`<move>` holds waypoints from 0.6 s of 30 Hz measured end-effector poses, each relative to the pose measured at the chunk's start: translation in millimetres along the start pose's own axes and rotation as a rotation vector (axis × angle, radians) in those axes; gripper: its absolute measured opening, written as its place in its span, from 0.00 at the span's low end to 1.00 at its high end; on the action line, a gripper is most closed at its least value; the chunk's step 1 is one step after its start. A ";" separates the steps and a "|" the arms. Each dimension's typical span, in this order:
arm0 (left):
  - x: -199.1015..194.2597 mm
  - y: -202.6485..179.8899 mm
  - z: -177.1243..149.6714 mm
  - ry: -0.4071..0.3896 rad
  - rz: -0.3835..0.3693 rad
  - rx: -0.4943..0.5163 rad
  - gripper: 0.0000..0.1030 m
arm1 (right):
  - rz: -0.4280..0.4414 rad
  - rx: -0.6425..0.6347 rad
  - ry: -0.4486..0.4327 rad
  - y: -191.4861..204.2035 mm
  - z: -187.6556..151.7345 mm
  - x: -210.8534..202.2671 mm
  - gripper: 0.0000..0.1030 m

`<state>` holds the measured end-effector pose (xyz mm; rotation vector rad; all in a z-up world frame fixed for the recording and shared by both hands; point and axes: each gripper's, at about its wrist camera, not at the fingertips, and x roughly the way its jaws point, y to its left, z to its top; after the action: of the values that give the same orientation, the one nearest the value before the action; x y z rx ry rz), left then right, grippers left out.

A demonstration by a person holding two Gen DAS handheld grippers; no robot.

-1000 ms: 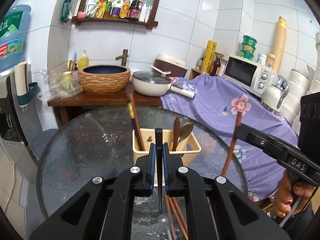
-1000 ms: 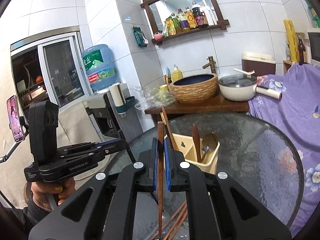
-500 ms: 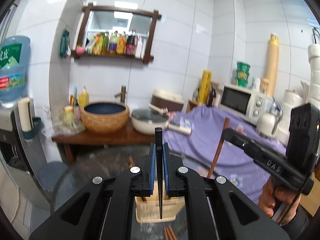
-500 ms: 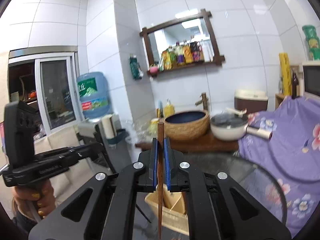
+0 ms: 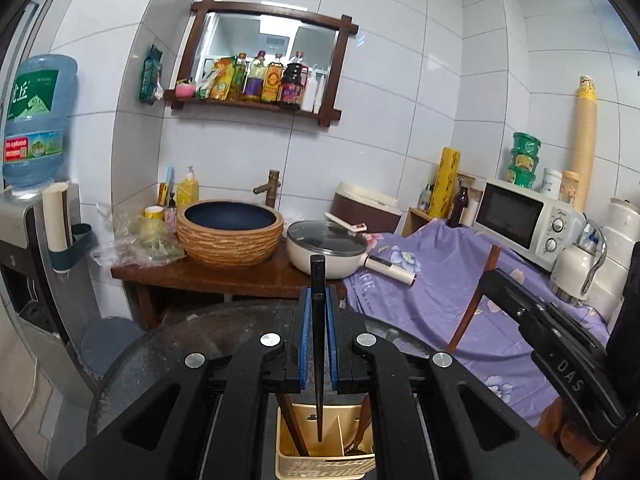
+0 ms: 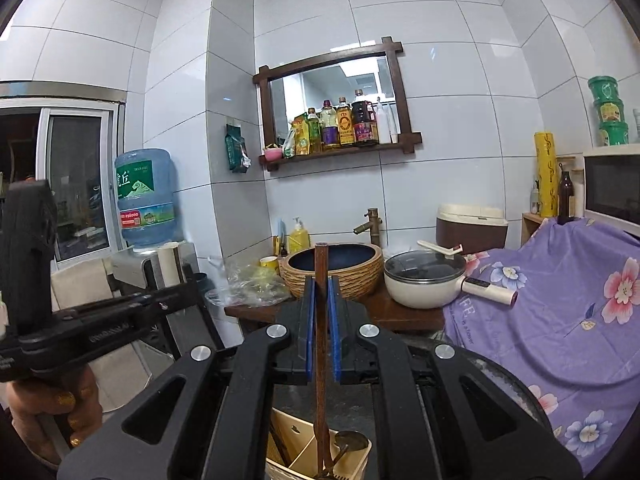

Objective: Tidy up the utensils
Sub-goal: 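Lower the black chopstick into the holder with the left gripper while the right gripper inserts the wooden chopstick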

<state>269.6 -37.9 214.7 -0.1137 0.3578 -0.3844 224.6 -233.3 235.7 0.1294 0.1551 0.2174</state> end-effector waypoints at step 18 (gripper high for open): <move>50.2 0.1 -87.6 0.197 0.008 0.049 0.07 | -0.018 -0.019 0.193 -1.2 -90.7 37.7 0.07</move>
<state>281.4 -60.9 117.0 -0.0268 0.5429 -0.3971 246.0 -216.0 141.4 0.0882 0.3464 0.2134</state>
